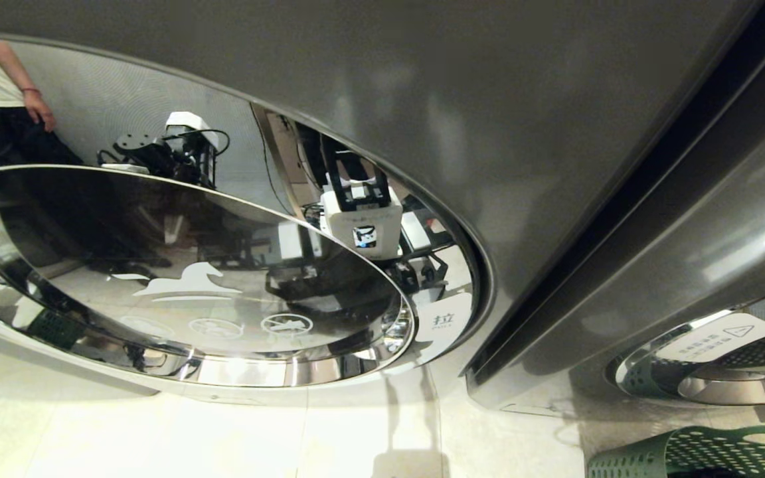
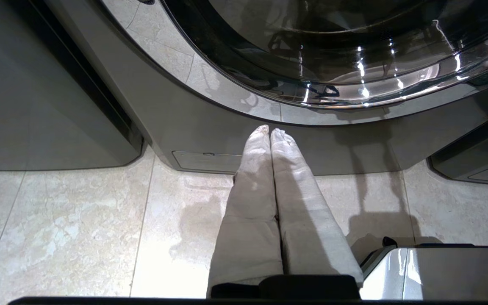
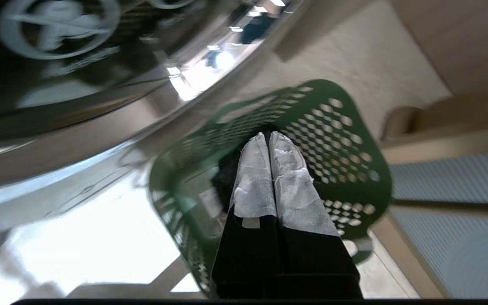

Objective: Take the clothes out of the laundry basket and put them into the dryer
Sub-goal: Take the clothes out of the basket

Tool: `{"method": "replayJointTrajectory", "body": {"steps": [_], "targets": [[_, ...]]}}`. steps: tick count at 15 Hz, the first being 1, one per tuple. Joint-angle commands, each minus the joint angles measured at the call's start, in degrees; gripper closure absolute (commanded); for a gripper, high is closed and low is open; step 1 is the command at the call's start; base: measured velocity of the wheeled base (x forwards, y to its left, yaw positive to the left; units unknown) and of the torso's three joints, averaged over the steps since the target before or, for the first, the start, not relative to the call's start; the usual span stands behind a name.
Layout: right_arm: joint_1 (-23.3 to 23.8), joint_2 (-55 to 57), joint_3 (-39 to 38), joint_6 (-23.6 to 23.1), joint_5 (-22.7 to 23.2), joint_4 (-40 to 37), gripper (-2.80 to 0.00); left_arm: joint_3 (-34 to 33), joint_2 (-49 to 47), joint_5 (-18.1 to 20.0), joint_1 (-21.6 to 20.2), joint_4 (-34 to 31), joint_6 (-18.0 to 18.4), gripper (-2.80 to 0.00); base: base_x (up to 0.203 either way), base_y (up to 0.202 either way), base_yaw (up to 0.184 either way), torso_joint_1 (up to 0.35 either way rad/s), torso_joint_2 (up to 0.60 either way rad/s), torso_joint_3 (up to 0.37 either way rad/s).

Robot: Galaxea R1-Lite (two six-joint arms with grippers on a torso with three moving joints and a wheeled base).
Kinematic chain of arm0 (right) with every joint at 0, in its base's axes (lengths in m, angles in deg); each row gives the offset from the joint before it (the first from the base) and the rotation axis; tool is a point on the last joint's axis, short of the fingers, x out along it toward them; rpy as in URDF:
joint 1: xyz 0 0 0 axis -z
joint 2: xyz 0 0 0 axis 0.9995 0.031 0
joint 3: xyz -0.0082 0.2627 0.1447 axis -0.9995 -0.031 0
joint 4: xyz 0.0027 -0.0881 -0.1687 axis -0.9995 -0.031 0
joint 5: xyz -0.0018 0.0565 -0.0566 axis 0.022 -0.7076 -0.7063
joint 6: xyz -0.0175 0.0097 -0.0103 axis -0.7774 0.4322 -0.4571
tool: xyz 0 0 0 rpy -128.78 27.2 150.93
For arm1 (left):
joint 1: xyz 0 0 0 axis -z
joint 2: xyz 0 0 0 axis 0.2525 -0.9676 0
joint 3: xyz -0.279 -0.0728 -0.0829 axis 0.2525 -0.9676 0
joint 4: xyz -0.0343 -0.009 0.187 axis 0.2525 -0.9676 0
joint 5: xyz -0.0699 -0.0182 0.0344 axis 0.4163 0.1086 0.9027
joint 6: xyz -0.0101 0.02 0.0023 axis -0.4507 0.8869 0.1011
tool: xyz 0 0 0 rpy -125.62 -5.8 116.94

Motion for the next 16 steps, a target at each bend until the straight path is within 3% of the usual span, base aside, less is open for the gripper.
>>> {"method": "replayJointTrajectory", "body": {"steps": [1, 3, 4, 9, 13, 16], "targets": [[2.1, 3.0, -0.8, 0.5, -1.0, 0.6, 0.0, 0.0, 0.1, 0.0, 0.0, 0.1, 0.0, 0.0, 0.0, 0.0, 0.0, 0.0, 0.0, 0.0], [4.7, 4.0, -1.1, 1.9, -0.7, 0.9, 0.0, 0.0, 0.1, 0.0, 0.0, 0.1, 0.0, 0.0, 0.0, 0.0, 0.0, 0.0, 0.0, 0.0], [8.4, 4.7, -1.1, 2.1, 0.6, 0.8, 0.0, 0.0, 0.1, 0.0, -0.1, 0.0, 0.0, 0.0, 0.0, 0.0, 0.0, 0.0, 0.0, 0.0], [36.5, 7.7, -0.6, 0.7, 16.3, 0.5, 0.0, 0.0, 0.1, 0.0, 0.0, 0.1, 0.0, 0.0, 0.0, 0.0, 0.0, 0.0, 0.0, 0.0], [50.5, 17.4, -0.4, 0.3, 23.8, 0.5, 0.0, 0.0, 0.1, 0.0, 0.0, 0.0, 0.0, 0.0, 0.0, 0.0, 0.0, 0.0, 0.0, 0.0], [59.1, 27.9, 0.2, 0.5, 26.1, 0.7, 0.0, 0.0, 0.0, 0.0, 0.0, 0.0, 0.0, 0.0, 0.0, 0.0, 0.0, 0.0, 0.0, 0.0]]}}
